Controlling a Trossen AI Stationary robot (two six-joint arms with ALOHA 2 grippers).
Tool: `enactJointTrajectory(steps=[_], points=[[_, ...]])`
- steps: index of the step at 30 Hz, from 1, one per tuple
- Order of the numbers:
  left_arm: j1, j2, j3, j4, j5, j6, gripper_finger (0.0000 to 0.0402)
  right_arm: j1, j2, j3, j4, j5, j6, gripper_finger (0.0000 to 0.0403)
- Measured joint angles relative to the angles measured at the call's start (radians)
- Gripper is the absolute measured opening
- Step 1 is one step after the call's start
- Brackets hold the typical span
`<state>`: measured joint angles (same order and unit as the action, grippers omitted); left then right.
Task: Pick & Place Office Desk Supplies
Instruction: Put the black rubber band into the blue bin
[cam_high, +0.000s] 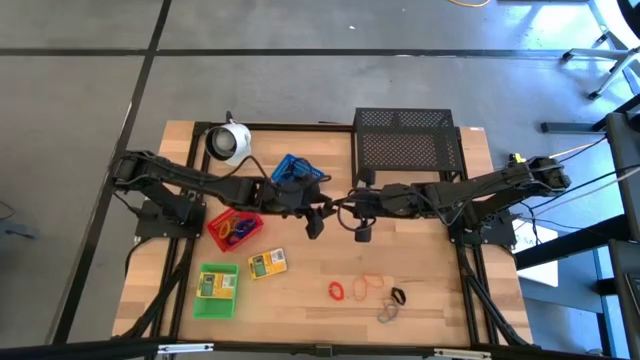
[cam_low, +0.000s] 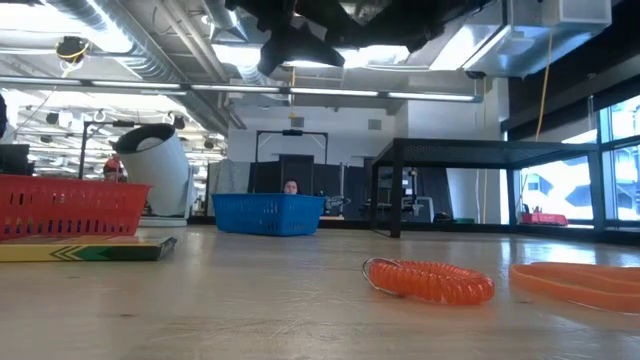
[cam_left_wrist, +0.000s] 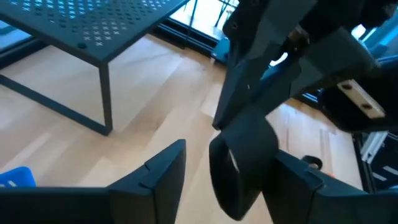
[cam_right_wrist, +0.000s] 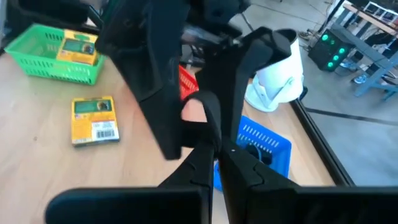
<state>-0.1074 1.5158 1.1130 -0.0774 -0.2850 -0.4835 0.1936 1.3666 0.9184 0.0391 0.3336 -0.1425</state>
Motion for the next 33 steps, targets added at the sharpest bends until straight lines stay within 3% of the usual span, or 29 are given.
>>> enactJointTrajectory(steps=[4, 12, 17, 22, 33], points=[[0.017, 0.000, 0.000, 0.000, 0.036, 0.000, 0.0139, 0.000, 0.000, 0.000, -0.007, 0.025, 0.000, 0.0016], [0.038, 0.005, 0.000, -0.002, 0.127, 0.027, 0.0013, 0.000, 0.000, 0.000, -0.008, 0.023, 0.058, 0.0016], [0.052, 0.005, 0.000, -0.004, 0.140, 0.031, 0.0004, 0.000, 0.000, 0.000, -0.012, 0.015, 0.139, 0.0029], [0.078, 0.005, 0.000, -0.038, 0.199, 0.020, 0.0004, -0.001, 0.000, 0.000, -0.025, 0.014, 0.196, 0.0068], [0.184, 0.005, 0.001, -0.501, 0.175, -0.052, 0.0003, -0.001, 0.000, 0.000, -0.063, 0.015, 0.314, 0.0184]])
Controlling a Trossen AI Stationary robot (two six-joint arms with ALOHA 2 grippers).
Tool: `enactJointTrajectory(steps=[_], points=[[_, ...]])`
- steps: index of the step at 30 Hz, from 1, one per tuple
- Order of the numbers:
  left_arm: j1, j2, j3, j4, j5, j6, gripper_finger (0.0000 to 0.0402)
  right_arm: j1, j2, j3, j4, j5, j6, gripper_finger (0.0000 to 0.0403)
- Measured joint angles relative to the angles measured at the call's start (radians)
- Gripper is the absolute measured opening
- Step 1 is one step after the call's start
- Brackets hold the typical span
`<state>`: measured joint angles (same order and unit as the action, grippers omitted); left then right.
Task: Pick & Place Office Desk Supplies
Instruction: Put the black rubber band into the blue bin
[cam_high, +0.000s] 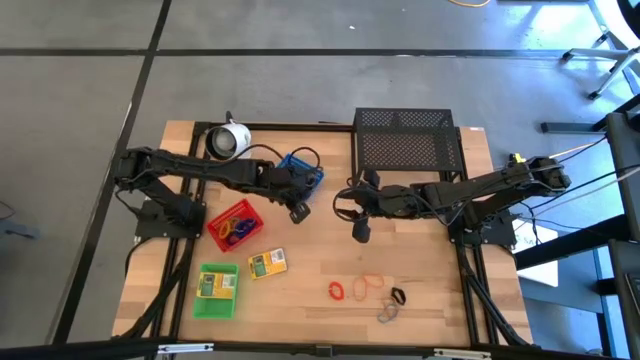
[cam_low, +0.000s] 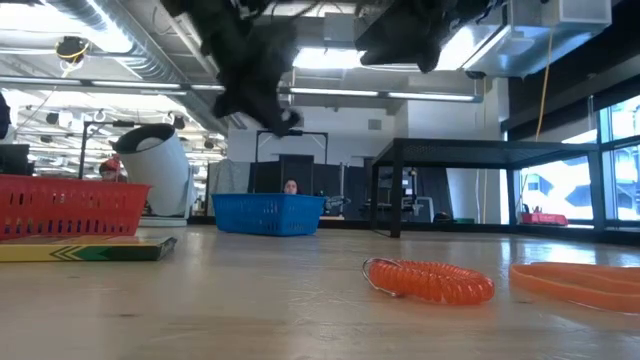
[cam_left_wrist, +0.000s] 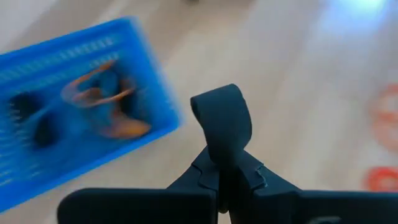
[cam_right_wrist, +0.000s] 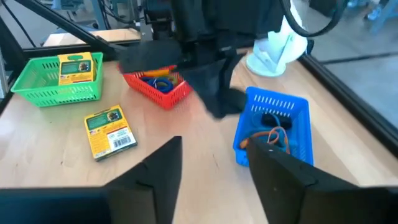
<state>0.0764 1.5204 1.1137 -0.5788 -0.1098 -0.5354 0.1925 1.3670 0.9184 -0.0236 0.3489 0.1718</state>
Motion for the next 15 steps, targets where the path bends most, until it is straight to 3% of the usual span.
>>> enactJointTrajectory(steps=[4, 9, 15], points=[[0.060, 0.012, 0.000, -0.038, -0.076, 0.021, 0.0003, 0.000, 0.000, 0.000, -0.036, 0.003, 0.031, 0.0207], [0.146, 0.077, 0.000, -0.002, -0.074, 0.048, 0.0003, 0.001, 0.000, 0.000, -0.116, -0.014, 0.139, 0.0212], [0.207, 0.152, 0.000, -0.006, -0.018, 0.043, 0.0003, 0.002, 0.000, 0.000, -0.354, -0.179, 0.419, 0.0213]])
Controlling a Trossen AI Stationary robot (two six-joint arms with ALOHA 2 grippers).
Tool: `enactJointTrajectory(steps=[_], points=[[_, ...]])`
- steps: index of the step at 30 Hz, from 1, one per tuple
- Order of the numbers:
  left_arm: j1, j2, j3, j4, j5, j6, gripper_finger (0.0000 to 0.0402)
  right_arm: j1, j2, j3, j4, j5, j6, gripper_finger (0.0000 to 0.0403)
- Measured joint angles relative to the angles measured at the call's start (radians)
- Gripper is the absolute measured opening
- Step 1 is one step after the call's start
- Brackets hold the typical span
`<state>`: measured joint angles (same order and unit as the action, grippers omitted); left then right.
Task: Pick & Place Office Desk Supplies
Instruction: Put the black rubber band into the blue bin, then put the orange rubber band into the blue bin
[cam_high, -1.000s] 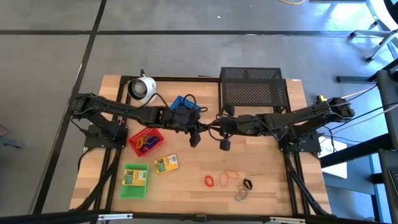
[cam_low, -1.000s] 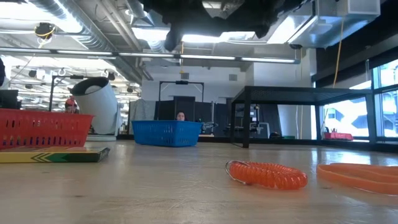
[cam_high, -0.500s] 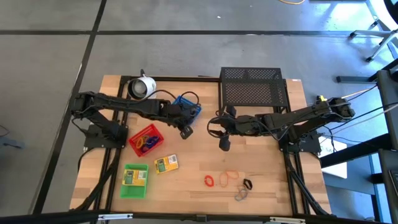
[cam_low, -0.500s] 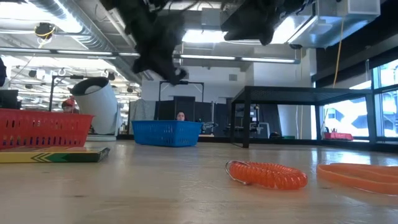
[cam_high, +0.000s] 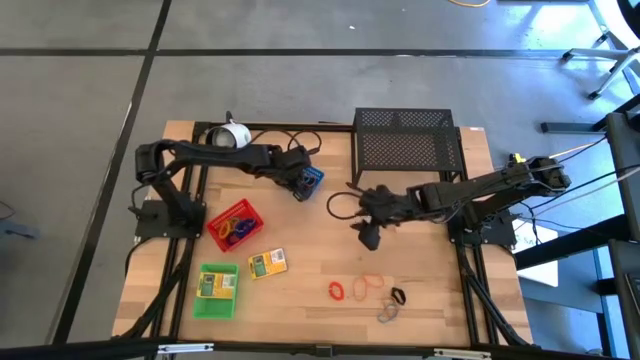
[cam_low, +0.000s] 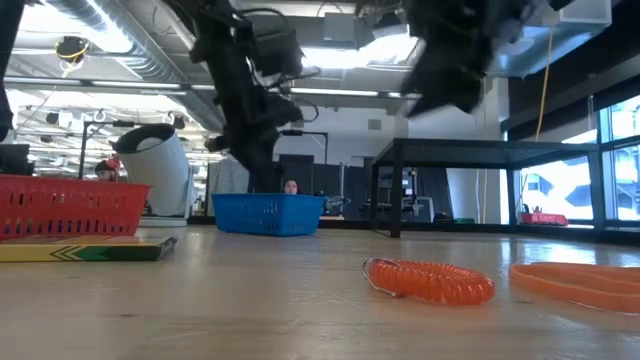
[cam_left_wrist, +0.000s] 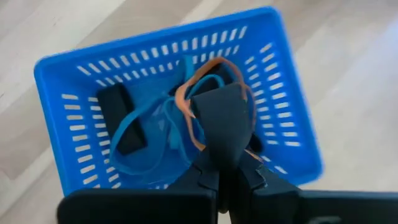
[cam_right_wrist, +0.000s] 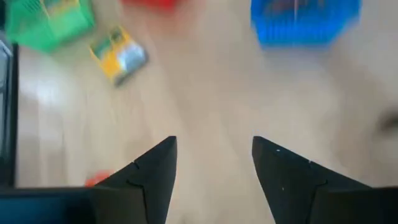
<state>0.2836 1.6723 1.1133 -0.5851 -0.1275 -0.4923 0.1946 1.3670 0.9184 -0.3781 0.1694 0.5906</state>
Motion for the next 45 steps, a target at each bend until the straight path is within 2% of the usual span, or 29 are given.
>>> enactJointTrajectory(steps=[2, 6, 14, 19, 27, 38, 45], points=[[0.007, 0.009, 0.000, -0.001, -0.002, 0.000, 0.0003, 0.007, 0.000, 0.000, -0.088, -0.048, 0.117, 0.0213], [0.009, 0.010, 0.000, -0.001, -0.037, 0.024, 0.0009, 0.050, 0.000, 0.000, -0.204, -0.056, 0.271, 0.0207], [0.010, 0.010, 0.000, -0.001, -0.057, 0.085, 0.0057, 0.167, 0.000, 0.000, -0.220, -0.067, 0.423, 0.0189], [0.011, 0.008, 0.000, -0.002, -0.056, 0.087, 0.0098, 0.227, 0.000, 0.000, -0.220, -0.133, 0.493, 0.0185], [0.013, -0.026, 0.000, -0.011, -0.058, 0.087, 0.0145, 0.290, 0.000, 0.000, -0.220, -0.134, 0.624, 0.0185], [0.013, -0.066, 0.000, -0.027, -0.036, 0.095, 0.0170, 0.385, 0.082, 0.000, -0.214, -0.137, 0.758, 0.0185], [0.013, -0.117, 0.000, -0.039, -0.035, 0.100, 0.0173, 0.405, 0.164, 0.000, -0.089, -0.136, 0.735, 0.0185]])
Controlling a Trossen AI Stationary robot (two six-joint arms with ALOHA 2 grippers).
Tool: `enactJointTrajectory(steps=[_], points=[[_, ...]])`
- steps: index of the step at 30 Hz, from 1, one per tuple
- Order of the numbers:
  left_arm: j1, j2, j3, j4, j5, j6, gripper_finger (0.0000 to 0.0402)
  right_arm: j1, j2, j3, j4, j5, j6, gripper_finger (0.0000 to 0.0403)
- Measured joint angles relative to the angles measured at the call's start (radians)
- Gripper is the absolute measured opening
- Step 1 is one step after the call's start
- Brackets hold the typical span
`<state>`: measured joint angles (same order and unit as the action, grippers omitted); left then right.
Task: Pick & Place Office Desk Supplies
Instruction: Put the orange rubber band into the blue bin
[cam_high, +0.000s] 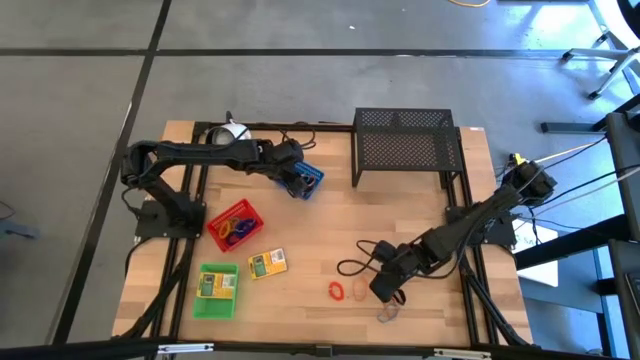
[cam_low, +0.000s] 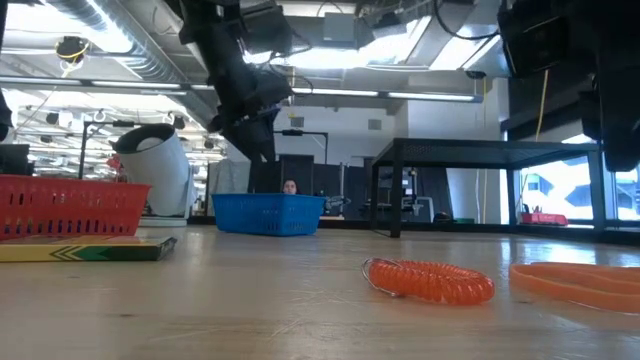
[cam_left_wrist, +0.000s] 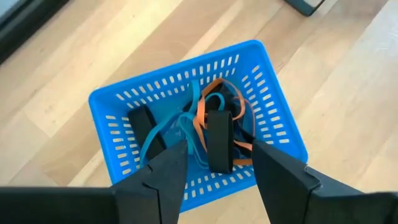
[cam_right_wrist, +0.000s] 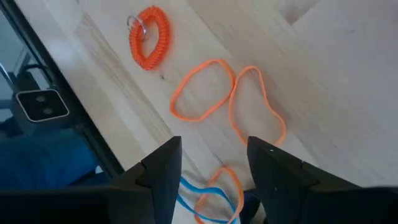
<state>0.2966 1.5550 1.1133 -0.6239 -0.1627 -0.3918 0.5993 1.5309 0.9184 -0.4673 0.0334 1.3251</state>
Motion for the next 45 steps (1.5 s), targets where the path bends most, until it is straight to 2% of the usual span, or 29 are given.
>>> enactJointTrajectory(steps=[19, 28, 35, 39, 45], points=[[0.000, -0.053, 0.000, -0.032, 0.000, 0.013, 0.0174, 0.000, 0.145, 0.000, 0.102, 0.007, -0.209, 0.0185], [0.000, -0.053, 0.000, -0.039, 0.000, 0.047, 0.0174, 0.000, 0.150, 0.000, 0.125, 0.116, -0.391, 0.0185], [0.000, -0.053, 0.000, -0.039, 0.000, 0.051, 0.0176, 0.000, 0.173, 0.000, 0.077, 0.108, -0.421, 0.0185], [0.000, -0.053, 0.000, -0.039, 0.000, 0.051, 0.0173, 0.000, 0.219, 0.000, 0.077, 0.065, -0.421, 0.0185], [0.000, -0.053, 0.000, -0.040, 0.000, 0.056, 0.0176, 0.001, 0.252, 0.006, 0.071, 0.077, -0.424, 0.0185]])
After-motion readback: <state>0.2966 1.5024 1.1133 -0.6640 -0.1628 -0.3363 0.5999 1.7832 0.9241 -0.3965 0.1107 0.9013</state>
